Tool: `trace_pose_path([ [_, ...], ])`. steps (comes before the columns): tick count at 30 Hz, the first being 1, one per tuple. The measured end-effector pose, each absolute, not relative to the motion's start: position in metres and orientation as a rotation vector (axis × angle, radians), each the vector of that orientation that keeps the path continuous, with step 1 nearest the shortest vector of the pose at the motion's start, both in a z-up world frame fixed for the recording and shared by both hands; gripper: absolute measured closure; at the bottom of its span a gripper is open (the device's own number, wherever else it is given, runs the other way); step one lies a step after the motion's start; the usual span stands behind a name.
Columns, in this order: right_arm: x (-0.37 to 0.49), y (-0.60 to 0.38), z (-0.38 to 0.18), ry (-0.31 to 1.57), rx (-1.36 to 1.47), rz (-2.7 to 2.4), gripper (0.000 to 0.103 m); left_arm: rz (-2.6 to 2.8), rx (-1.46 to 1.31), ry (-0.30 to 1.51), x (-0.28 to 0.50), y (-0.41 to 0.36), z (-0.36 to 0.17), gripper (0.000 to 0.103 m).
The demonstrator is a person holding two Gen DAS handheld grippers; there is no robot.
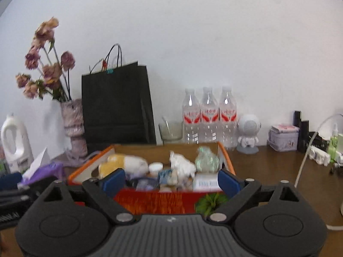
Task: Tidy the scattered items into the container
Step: 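Withdraw both tools from the box back over the desk, then grasp the small yellow block with the right gripper while the left approaches the ornament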
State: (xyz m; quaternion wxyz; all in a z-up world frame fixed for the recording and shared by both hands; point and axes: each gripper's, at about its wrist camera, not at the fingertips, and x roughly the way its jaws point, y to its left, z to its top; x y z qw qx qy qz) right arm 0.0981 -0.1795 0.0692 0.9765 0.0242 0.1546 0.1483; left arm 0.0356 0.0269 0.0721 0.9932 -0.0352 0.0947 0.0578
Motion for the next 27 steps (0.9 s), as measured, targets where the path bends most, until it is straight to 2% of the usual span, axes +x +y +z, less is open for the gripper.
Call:
trace_pose_path([
  [15, 0.007, -0.196, 0.041, 0.443, 0.102, 0.307, 0.010, 0.102, -0.135, 0.332, -0.030, 0.028, 0.051, 0.000],
  [20, -0.027, -0.200, 0.045, 0.418, 0.072, 0.327, 0.010, 0.081, -0.129, 0.341, -0.053, 0.020, 0.046, 0.000],
  [27, -0.010, -0.193, 0.041, 0.469, 0.068, 0.347, 0.010, 0.147, -0.143, 0.381, -0.050, 0.028, 0.044, 0.000],
])
